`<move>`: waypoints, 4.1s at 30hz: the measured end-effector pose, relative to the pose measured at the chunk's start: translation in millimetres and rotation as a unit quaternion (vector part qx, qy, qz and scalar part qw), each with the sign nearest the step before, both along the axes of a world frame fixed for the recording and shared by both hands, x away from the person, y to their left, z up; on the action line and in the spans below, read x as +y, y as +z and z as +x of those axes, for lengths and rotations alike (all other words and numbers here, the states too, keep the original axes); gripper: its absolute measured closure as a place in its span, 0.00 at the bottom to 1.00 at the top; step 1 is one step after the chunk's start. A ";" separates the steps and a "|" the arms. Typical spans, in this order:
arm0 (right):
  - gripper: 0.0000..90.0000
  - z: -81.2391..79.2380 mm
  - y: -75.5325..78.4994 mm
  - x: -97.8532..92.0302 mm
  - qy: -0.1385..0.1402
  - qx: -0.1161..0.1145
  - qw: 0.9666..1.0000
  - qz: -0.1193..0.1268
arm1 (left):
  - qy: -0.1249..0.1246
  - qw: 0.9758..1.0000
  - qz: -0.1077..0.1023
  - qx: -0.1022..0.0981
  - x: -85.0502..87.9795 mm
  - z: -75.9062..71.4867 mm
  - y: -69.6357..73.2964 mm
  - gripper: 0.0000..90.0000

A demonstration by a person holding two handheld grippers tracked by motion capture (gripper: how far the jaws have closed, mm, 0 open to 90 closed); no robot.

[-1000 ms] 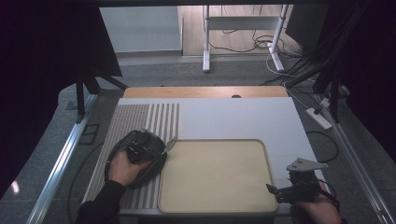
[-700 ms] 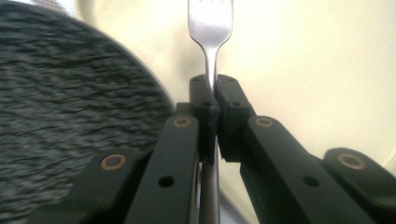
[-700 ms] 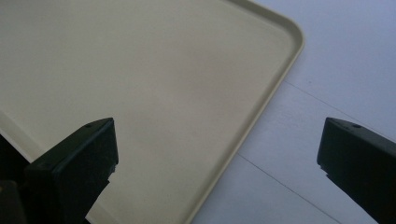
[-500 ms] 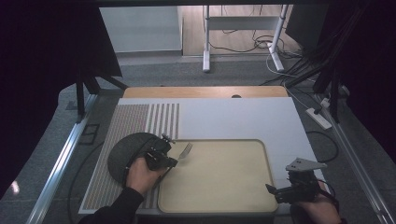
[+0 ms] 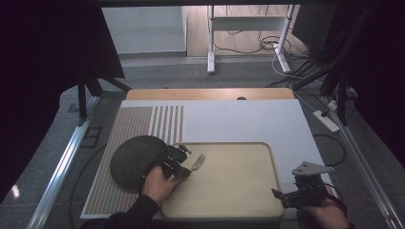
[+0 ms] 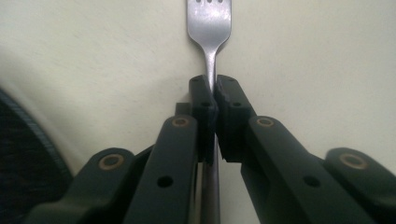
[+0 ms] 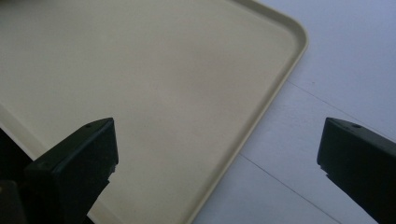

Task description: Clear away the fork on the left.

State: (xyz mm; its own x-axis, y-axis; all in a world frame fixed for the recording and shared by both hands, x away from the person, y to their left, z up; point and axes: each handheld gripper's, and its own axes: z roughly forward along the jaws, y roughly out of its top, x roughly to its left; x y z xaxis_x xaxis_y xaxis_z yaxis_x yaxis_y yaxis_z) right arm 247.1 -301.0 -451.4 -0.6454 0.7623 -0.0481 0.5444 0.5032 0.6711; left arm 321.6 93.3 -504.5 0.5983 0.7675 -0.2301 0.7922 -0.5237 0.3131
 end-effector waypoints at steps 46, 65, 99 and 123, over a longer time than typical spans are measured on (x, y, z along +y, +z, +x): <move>0.00 0.7 -0.8 0.9 0.005 0.005 1.000 -0.003 | -0.008 0.998 -0.011 -0.059 31.0 5.3 10.5 0.64; 0.00 0.6 -0.7 1.2 0.007 0.005 1.000 -0.006 | -0.008 0.992 -0.088 -0.087 50.0 5.5 10.7 0.07; 0.00 0.5 -0.5 0.7 0.005 0.004 1.000 -0.002 | 0.003 0.982 -0.123 -0.145 97.3 -21.5 27.5 0.00; 0.00 0.2 -0.5 0.4 0.004 0.002 1.000 0.001 | 0.045 0.980 -0.121 -0.148 126.0 -52.2 24.9 0.00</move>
State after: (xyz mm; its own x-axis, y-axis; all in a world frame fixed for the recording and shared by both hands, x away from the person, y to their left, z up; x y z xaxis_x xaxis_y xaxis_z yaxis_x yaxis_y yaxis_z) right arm 247.3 -300.6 -451.9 -0.6519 0.7571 -0.0434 0.5431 0.5061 0.6700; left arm 269.4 219.4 -479.6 0.5987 0.7647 -0.2384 0.6871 -0.3374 0.6434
